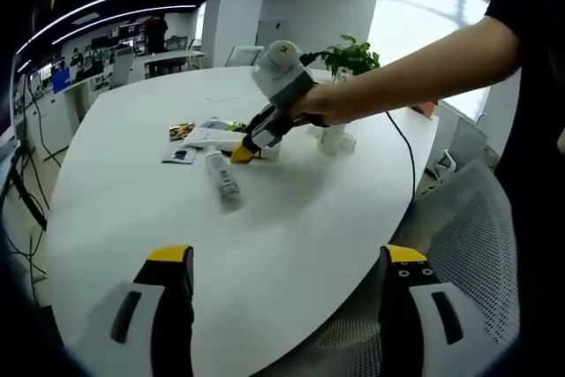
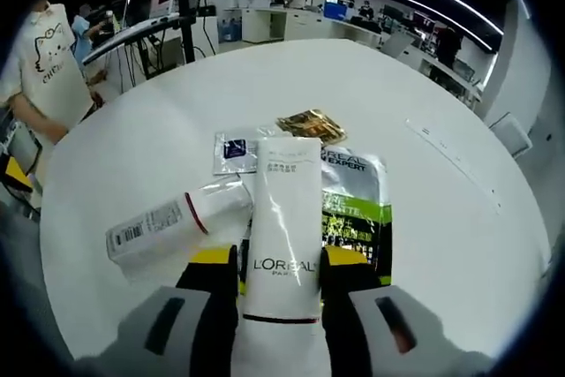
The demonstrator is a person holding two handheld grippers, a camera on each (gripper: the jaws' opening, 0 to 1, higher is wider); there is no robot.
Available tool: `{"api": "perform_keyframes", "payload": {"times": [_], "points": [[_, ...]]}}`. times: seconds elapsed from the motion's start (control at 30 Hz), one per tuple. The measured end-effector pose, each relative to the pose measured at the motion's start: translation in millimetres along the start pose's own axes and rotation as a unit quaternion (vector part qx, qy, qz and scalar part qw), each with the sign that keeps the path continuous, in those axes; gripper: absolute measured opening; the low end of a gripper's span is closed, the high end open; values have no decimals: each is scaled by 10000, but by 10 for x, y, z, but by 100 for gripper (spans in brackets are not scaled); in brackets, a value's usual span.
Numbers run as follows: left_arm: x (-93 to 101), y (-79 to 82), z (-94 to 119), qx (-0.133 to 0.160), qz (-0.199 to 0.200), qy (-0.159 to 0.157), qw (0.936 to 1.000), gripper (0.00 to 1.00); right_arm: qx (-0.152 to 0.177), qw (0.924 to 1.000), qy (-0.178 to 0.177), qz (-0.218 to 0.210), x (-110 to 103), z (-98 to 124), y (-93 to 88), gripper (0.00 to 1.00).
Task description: Arrange the skincare products in the storage area until every visible bottle or jar stands upright without overlapping.
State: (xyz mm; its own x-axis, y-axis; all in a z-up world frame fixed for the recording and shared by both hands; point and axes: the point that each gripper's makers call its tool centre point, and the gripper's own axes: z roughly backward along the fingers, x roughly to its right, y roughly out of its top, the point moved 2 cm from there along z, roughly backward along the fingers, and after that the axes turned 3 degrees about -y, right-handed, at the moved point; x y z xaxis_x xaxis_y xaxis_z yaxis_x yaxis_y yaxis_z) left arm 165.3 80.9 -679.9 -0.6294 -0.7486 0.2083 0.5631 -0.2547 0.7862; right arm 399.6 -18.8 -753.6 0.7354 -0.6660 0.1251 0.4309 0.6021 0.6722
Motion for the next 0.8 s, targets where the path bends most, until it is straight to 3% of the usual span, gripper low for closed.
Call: {"api": "perform_keyframes", "payload": {"times": [0.07, 0.23, 0.8], "points": [[0, 0, 1, -5, 0, 9, 10000, 80, -45, 9998, -97, 150, 16, -10, 3, 32], [-9, 1, 6, 1, 26, 35, 10000, 79, -102, 9999, -109, 28, 36, 16, 12, 31], [-28, 64, 46, 223, 127, 15, 9997, 78, 361, 9988, -84, -308, -75, 465, -5, 29]]}}
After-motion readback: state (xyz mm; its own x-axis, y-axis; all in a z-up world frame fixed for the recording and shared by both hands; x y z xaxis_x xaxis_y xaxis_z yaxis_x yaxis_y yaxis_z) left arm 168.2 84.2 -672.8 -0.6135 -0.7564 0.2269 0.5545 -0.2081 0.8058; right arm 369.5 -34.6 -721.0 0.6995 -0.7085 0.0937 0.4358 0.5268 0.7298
